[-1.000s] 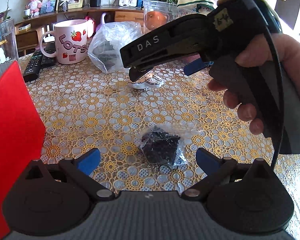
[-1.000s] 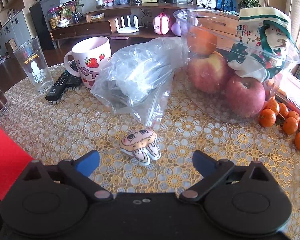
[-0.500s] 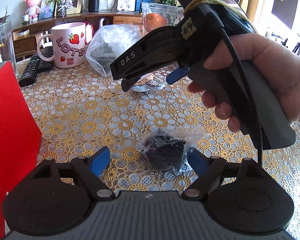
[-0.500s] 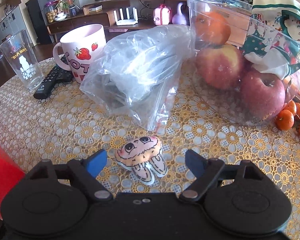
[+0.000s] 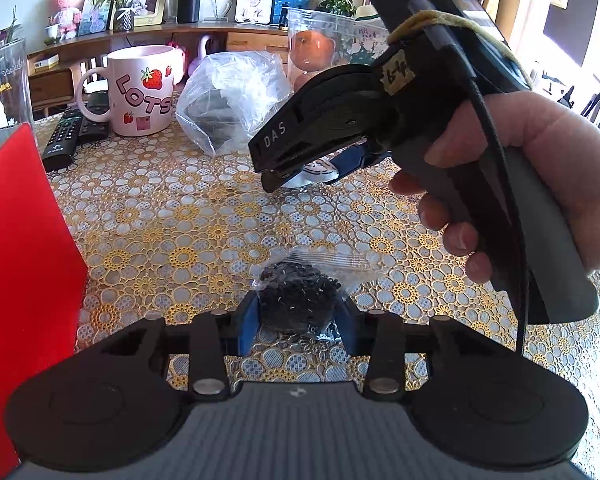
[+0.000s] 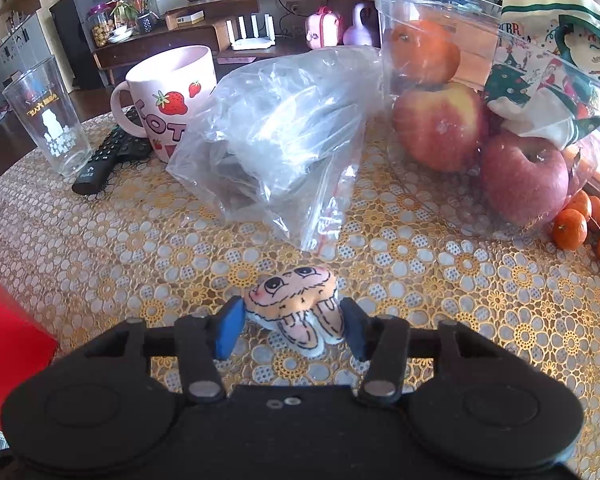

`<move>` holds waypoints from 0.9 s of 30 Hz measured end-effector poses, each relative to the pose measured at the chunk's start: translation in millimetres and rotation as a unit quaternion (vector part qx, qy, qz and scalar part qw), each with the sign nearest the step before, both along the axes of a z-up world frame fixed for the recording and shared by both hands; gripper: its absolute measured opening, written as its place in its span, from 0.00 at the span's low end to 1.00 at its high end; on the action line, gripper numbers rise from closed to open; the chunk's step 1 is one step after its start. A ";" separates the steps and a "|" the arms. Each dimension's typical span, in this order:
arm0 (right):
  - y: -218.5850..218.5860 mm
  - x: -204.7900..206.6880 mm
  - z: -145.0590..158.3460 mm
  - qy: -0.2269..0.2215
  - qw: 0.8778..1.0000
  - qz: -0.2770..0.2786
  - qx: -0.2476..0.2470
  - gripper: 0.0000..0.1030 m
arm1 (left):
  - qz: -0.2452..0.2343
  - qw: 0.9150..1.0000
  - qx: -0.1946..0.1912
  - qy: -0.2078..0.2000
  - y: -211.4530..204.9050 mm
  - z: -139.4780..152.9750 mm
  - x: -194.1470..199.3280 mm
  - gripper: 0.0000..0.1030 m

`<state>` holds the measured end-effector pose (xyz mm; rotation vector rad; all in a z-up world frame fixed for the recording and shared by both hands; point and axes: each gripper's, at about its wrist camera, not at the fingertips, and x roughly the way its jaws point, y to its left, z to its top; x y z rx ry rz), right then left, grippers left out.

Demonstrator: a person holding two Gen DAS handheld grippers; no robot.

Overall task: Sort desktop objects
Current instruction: 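Grasp the black mesh bag with the left gripper while the right gripper grasps the cartoon plush, then lift the mesh bag and plush and carry both over the red box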

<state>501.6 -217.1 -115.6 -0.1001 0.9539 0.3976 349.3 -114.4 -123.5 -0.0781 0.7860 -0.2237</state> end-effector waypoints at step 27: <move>-21.5 -121.8 92.7 -0.042 0.999 0.020 -0.012 0.49 | 0.008 0.999 -0.019 -0.030 16.4 85.6 -79.6 0.36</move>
